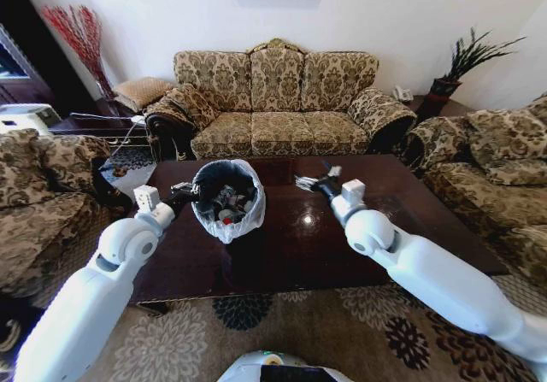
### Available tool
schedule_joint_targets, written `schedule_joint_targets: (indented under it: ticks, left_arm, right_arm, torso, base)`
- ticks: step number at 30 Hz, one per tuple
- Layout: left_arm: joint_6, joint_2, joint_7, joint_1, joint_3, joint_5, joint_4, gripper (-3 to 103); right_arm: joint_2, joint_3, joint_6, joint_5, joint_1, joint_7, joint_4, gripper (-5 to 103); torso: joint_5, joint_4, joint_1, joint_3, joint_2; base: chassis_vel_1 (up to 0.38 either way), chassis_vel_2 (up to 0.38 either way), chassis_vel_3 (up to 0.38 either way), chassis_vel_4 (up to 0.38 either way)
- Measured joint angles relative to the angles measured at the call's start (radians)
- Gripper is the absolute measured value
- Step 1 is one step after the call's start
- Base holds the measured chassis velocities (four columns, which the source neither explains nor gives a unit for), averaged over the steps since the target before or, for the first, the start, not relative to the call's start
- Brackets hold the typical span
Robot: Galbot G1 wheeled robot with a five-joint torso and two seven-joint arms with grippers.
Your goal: Move to the front of the table and place the trash on the table into the trash bin.
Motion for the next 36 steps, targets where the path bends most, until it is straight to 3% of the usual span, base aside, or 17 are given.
schedule_joint_targets:
  ticks: [14,20,22,25,26,28,32,36]
  left_arm:
    - [-0.008,-0.015,0.009,0.036,-0.020,0.000,-0.047,1]
    - [-0.008,-0.014,0.008,0.056,-0.020,0.002,-0.071,1]
    - [-0.008,-0.014,0.007,0.070,-0.023,0.002,-0.083,1]
    - [-0.007,-0.014,0.006,0.082,-0.028,0.004,-0.095,1]
    - [-0.007,-0.013,0.006,0.094,-0.032,0.009,-0.104,1]
    - [-0.007,-0.015,0.005,0.116,-0.046,0.017,-0.118,1]
    - [-0.007,-0.020,0.005,0.136,-0.059,0.021,-0.130,1]
    - [-0.007,-0.027,0.001,0.172,-0.091,0.027,-0.155,1]
  right_arm:
    - [0.036,0.012,-0.018,-0.023,-0.044,0.062,-0.097,100]
    - [0.047,0.051,0.008,-0.035,-0.095,0.051,-0.109,100]
    - [0.057,0.069,0.029,-0.035,-0.123,0.023,-0.126,100]
    - [0.075,0.079,0.031,-0.006,-0.138,0.011,-0.146,100]
    - [0.102,0.081,0.031,0.013,-0.146,0.006,-0.173,100]
    - [0.161,0.078,0.039,0.015,-0.147,-0.021,-0.244,100]
    - [0.228,0.057,0.043,0.011,-0.132,-0.039,-0.317,100]
    - [0.339,0.017,0.043,-0.008,-0.096,-0.039,-0.416,100]
  torso:
    - [0.0000,-0.0007,0.000,0.000,0.000]
    - [0.0012,-0.0003,0.000,0.000,0.000]
    - [-0.0008,-0.0009,0.000,0.000,0.000]
    - [-0.0006,-0.0011,0.000,0.000,0.000]
    - [0.0025,-0.0009,0.000,0.000,0.000]
    - [0.0005,-0.0011,0.000,0.000,0.000]
    - [0.0000,-0.0005,0.000,0.000,0.000]
    - [-0.0007,0.0015,0.000,0.000,0.000]
  base:
    - [-0.153,-0.158,0.168,0.162]
    - [-0.323,-0.300,0.279,0.306]
    - [-0.332,-0.327,0.296,0.312]
    - [-0.202,-0.273,0.231,0.230]
    - [-0.121,-0.196,0.158,0.146]
    - [-0.076,-0.088,0.088,0.016]
    - [-0.031,-0.027,0.018,0.008]
    - [0.066,0.078,-0.021,-0.027]
